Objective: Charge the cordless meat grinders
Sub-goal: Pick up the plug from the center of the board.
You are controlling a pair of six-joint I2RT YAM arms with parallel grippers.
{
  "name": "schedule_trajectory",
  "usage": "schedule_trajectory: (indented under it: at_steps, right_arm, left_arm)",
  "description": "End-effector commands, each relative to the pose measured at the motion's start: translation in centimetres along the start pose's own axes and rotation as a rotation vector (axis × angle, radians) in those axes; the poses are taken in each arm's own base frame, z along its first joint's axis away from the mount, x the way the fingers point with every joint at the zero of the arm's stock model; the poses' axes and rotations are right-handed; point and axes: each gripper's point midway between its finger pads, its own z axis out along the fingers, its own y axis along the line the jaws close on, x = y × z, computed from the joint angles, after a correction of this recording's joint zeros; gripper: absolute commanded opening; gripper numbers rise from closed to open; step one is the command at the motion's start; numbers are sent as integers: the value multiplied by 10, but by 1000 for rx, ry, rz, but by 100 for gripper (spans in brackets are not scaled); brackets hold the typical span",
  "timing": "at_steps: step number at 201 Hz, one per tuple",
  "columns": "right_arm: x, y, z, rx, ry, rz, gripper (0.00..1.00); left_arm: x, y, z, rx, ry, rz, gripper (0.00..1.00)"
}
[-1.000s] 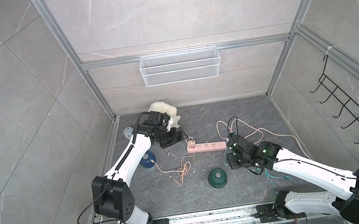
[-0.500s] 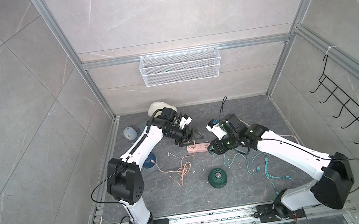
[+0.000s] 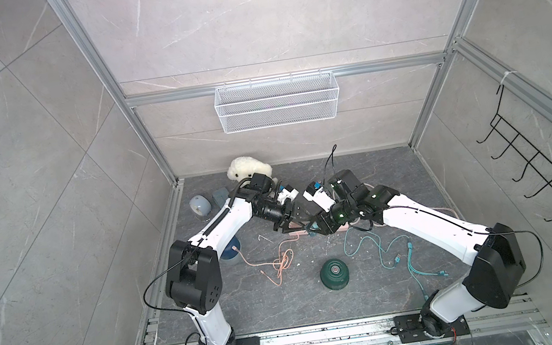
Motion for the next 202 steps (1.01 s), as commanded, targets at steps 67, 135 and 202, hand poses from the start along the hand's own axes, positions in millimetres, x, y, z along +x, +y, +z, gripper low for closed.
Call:
schedule_trajectory:
  at_steps: [67, 135, 202]
  right_arm:
    - [-33, 2, 2, -15, -95, -51, 33]
    - [-31, 6, 5, -48, -82, -47, 45]
    - [-18, 9, -17, -190, -72, 38, 68]
  left_arm:
    - [21, 7, 12, 99, 118, -114, 38]
    - [24, 12, 9, 34, 138, -86, 8]
    - [-22, -12, -24, 118, -73, 105, 9]
